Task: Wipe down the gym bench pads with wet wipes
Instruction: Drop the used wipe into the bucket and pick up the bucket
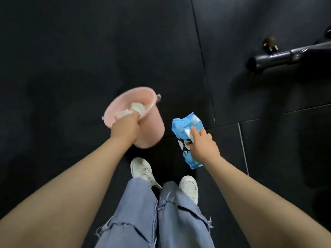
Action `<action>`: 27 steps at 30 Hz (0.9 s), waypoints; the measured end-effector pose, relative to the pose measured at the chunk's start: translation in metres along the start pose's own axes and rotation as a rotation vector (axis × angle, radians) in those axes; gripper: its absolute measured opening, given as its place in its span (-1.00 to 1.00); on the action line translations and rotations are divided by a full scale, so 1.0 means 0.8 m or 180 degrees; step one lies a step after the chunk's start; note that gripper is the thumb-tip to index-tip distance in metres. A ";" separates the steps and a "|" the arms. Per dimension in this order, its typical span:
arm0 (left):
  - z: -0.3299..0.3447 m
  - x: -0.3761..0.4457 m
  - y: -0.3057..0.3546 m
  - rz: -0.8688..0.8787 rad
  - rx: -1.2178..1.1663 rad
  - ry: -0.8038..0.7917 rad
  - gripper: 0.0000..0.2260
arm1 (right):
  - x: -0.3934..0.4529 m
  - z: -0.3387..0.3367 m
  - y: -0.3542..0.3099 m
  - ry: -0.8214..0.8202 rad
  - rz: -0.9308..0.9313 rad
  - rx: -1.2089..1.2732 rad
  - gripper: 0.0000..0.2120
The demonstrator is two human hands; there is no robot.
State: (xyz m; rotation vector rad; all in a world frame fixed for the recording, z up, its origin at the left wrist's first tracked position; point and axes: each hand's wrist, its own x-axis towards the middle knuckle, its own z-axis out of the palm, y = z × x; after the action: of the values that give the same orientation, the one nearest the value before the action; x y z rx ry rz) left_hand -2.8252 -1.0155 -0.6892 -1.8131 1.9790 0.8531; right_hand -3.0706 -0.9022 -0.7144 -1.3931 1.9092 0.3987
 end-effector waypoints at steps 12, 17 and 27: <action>-0.117 -0.248 0.116 0.0301 0.0065 -0.0601 -0.86 | -0.268 -0.160 0.049 0.0270 0.0325 0.0285 -0.58; -0.177 -0.332 0.161 0.0891 -0.0002 -0.0302 -0.80 | -0.394 -0.200 0.071 0.0443 0.0644 0.0489 -0.57; -0.269 -0.453 0.203 0.2339 0.0674 -0.0119 -0.79 | -0.608 -0.209 0.082 0.1132 0.1616 0.1420 -0.53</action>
State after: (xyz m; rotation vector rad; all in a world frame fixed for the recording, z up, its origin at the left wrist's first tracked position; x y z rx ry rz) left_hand -2.9000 -0.8622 -0.2709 -0.9300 2.6247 0.8040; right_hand -3.1203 -0.6465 -0.2664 -0.7111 2.4552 -0.0575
